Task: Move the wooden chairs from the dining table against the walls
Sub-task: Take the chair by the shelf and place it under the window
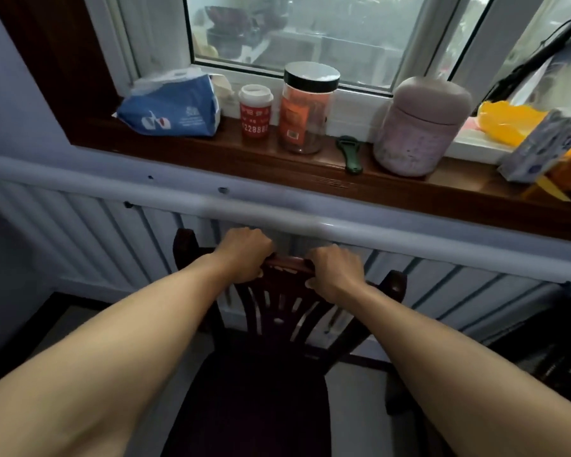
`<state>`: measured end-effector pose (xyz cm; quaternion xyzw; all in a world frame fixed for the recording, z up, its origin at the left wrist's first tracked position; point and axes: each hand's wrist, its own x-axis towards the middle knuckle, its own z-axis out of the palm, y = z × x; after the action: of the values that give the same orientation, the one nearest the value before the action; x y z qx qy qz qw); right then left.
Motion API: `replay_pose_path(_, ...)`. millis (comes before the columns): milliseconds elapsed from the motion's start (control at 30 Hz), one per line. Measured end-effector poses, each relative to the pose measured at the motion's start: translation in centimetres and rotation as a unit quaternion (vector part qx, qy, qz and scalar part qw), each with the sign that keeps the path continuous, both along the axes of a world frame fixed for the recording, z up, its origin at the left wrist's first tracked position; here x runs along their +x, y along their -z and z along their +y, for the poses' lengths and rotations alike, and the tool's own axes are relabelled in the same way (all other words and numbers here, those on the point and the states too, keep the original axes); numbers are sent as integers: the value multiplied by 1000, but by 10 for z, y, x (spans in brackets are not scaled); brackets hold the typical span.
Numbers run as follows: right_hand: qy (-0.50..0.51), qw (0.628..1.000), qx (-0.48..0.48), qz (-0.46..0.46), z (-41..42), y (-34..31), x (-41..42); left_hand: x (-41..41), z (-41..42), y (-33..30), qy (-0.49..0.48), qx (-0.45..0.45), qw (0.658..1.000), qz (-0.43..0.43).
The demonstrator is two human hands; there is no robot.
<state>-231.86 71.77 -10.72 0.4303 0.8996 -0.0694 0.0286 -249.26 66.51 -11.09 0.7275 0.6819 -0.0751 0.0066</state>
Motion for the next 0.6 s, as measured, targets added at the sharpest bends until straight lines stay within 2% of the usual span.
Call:
replay_pose_path(200, 52, 998, -17, 26, 25, 16, -6, -1, 27, 20, -52, 41, 997, -45)
replay_pose_path(400, 57, 997, -29, 39, 31, 28, -7, -2, 38, 28, -74, 36, 995, -64)
replay_pose_path(600, 69, 997, -31, -27, 24, 31, -4, 6, 29, 38, -102, 53, 990, -77)
